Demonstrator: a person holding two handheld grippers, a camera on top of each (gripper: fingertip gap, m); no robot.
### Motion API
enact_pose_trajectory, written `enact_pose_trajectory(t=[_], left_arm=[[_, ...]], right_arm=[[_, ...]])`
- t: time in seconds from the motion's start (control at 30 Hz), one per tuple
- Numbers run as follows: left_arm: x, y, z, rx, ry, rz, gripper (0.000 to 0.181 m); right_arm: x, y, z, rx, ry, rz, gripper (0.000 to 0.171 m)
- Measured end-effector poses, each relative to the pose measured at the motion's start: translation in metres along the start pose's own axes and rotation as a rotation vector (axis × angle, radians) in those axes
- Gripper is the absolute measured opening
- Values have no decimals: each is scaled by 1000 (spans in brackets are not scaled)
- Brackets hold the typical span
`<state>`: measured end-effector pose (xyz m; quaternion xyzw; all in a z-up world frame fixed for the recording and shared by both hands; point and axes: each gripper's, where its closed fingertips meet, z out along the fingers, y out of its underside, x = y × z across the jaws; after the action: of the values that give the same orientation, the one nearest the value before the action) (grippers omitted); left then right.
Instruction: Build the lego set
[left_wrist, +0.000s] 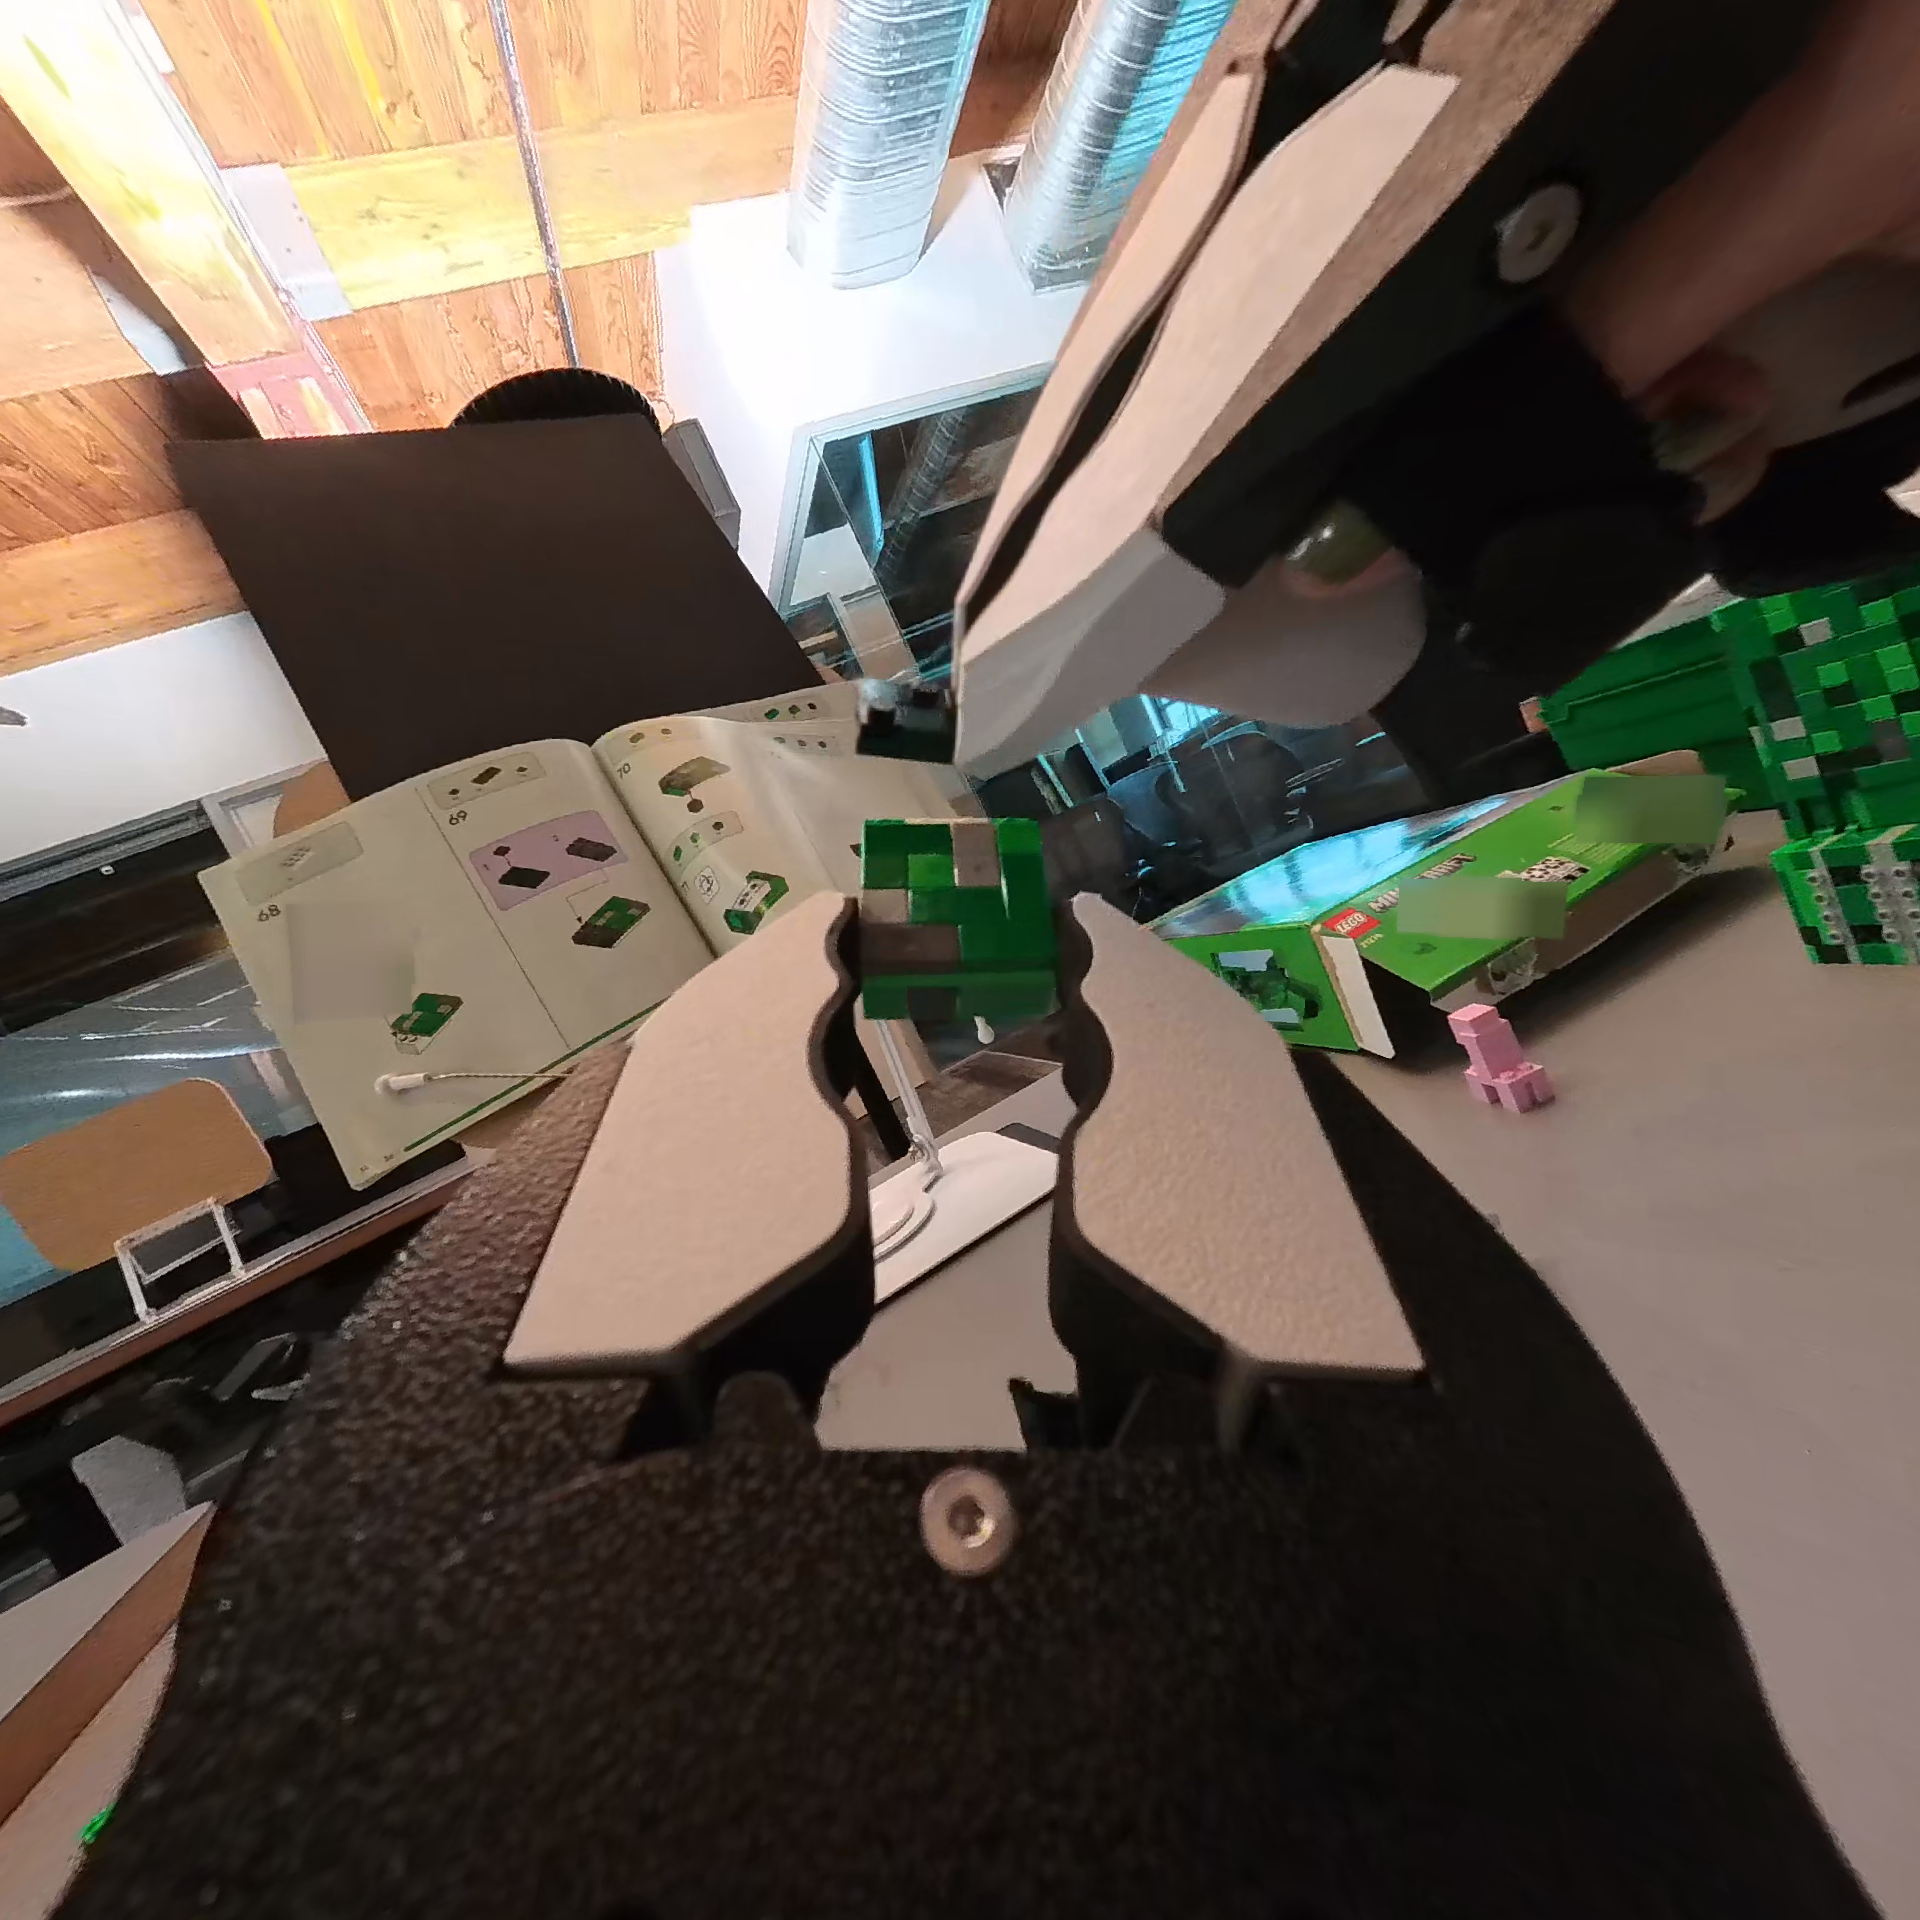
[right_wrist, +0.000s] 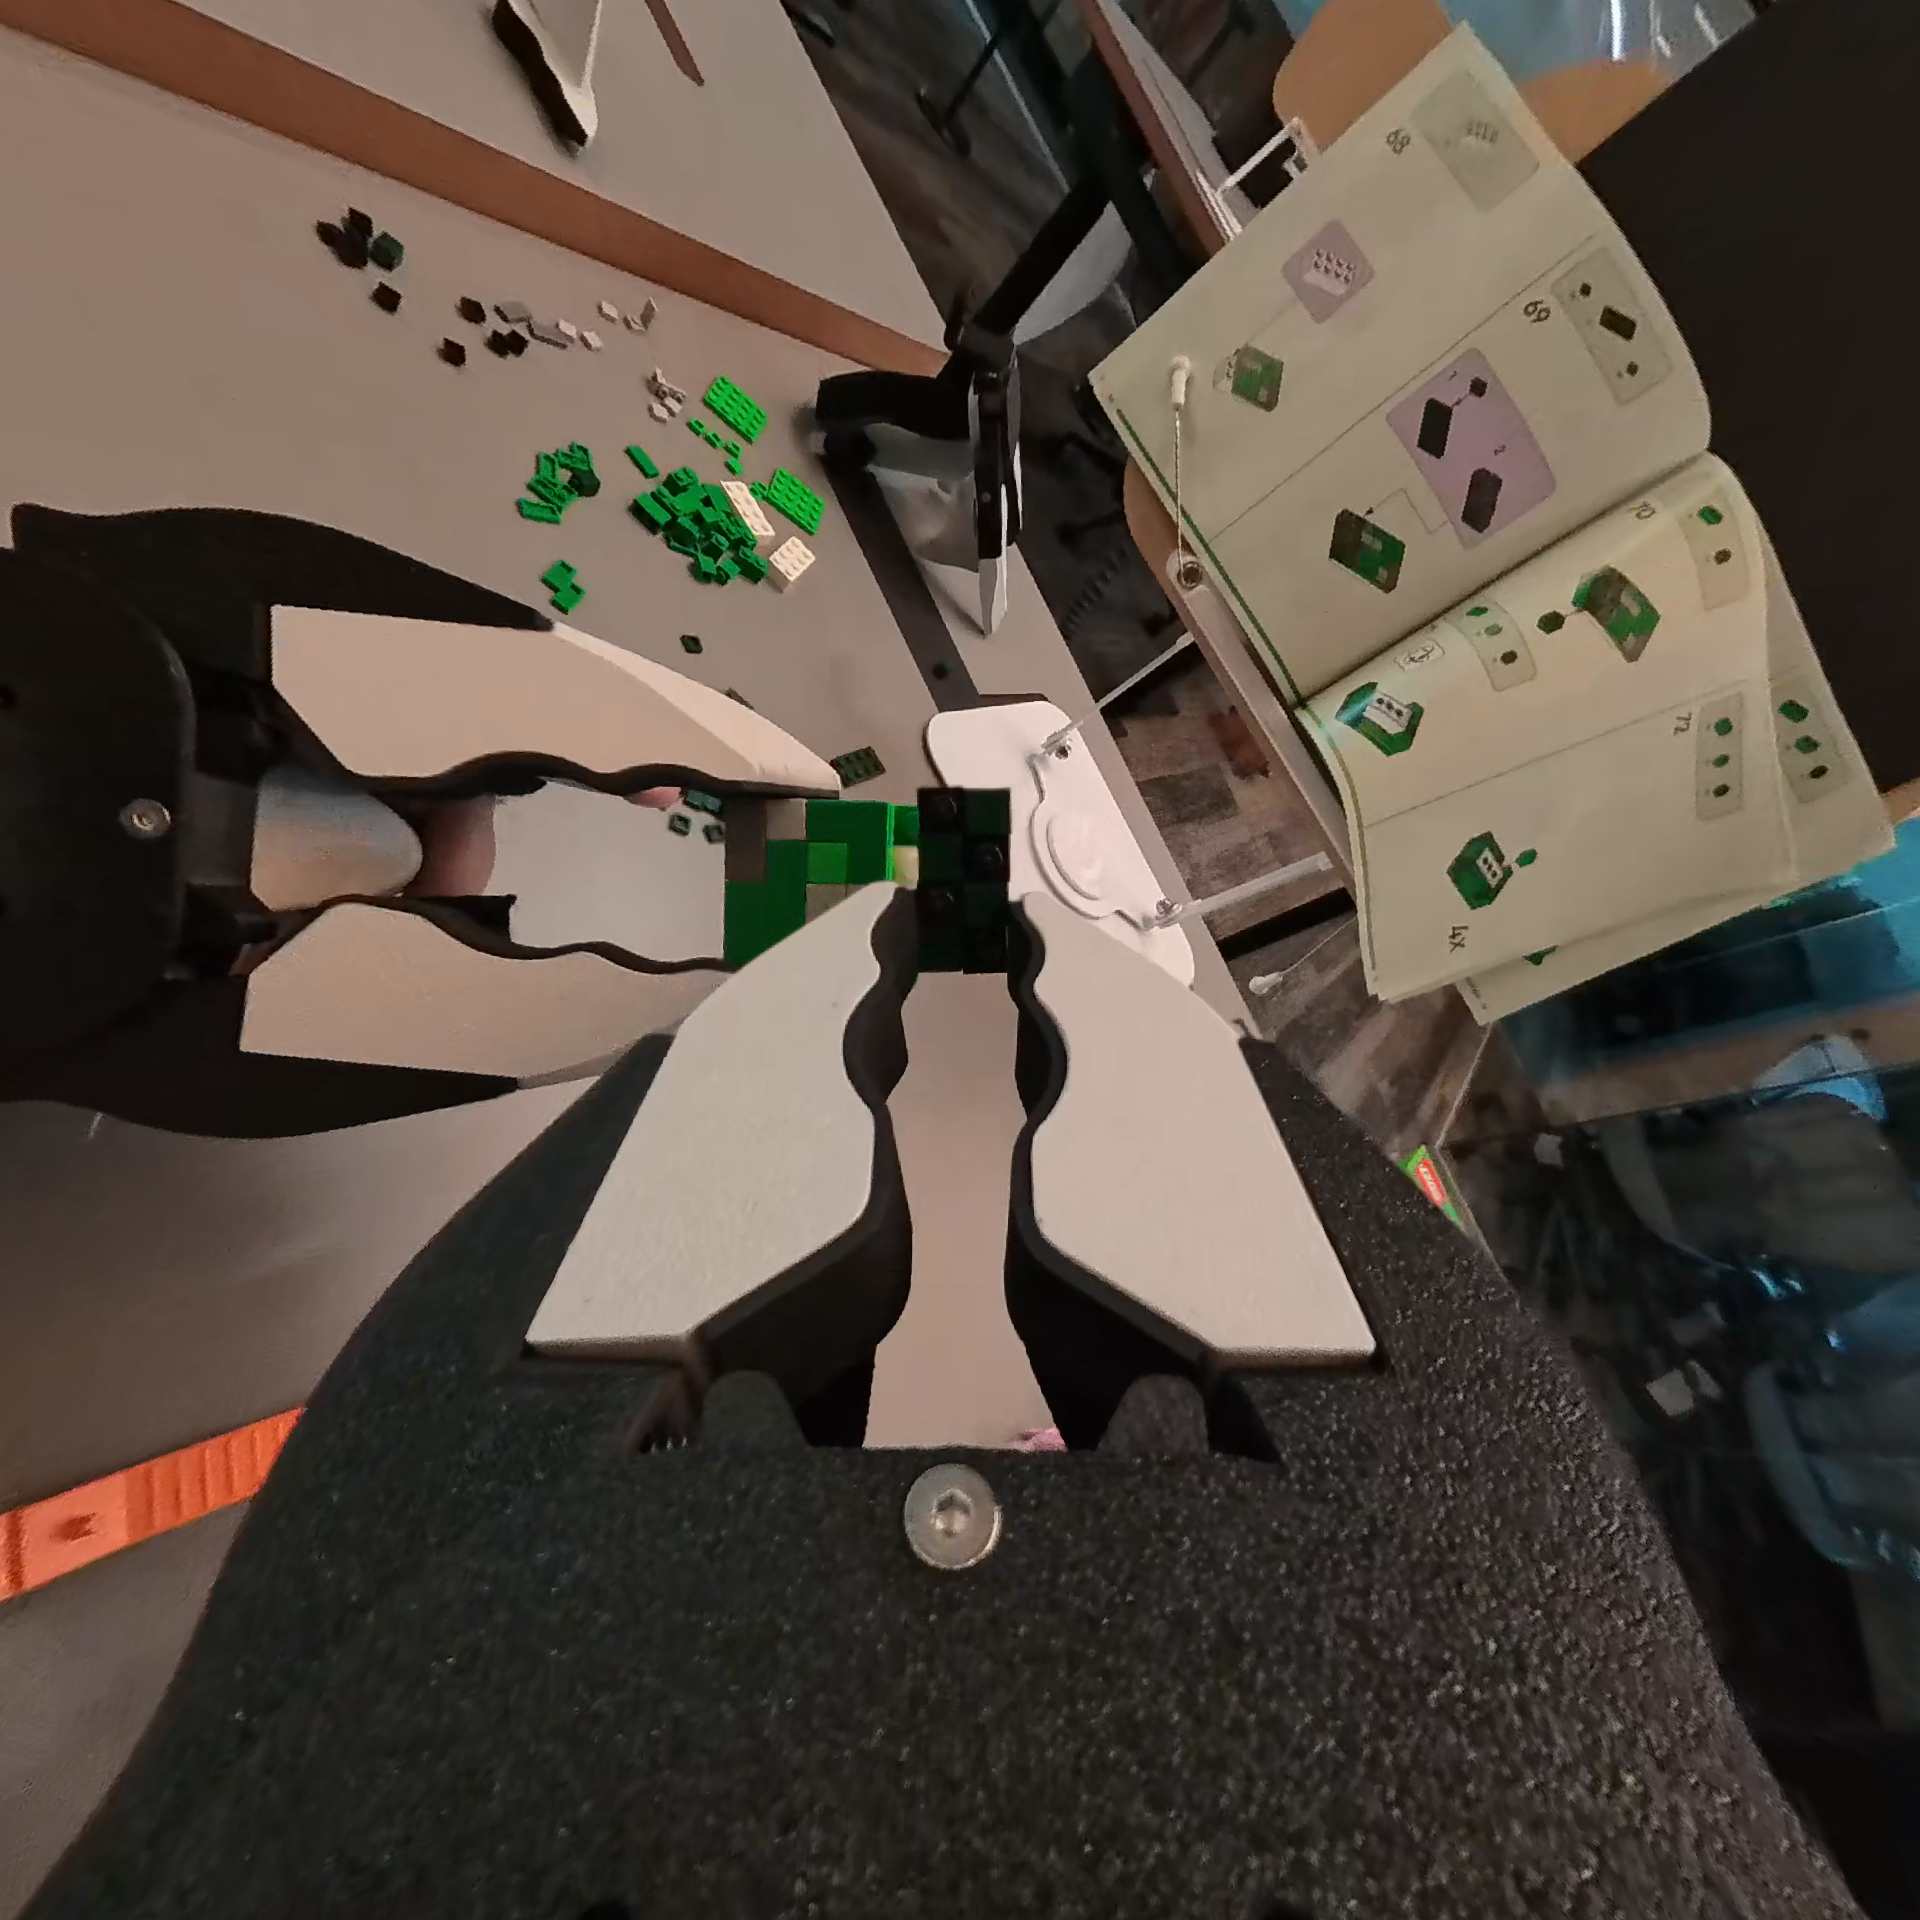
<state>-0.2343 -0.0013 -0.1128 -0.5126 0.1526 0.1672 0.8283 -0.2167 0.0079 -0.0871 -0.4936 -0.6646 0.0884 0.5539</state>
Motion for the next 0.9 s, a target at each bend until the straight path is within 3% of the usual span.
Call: enact_pose_trajectory(t=[0.27,0.47,0.7,0.9], left_arm=[[11,-4,-1,17,31,110,36],[25,-2,-2,25,48,375,36],[27,0,-2,19,61,367,36],[30,1,-3,20,83,338,36]], right_arm=[[6,3,-4,45,11,-29,16],[8,8,-18,127,1,-189,16],[13,16,-23,150,-26,-147,16],[15,14,-21,98,49,-181,16]])
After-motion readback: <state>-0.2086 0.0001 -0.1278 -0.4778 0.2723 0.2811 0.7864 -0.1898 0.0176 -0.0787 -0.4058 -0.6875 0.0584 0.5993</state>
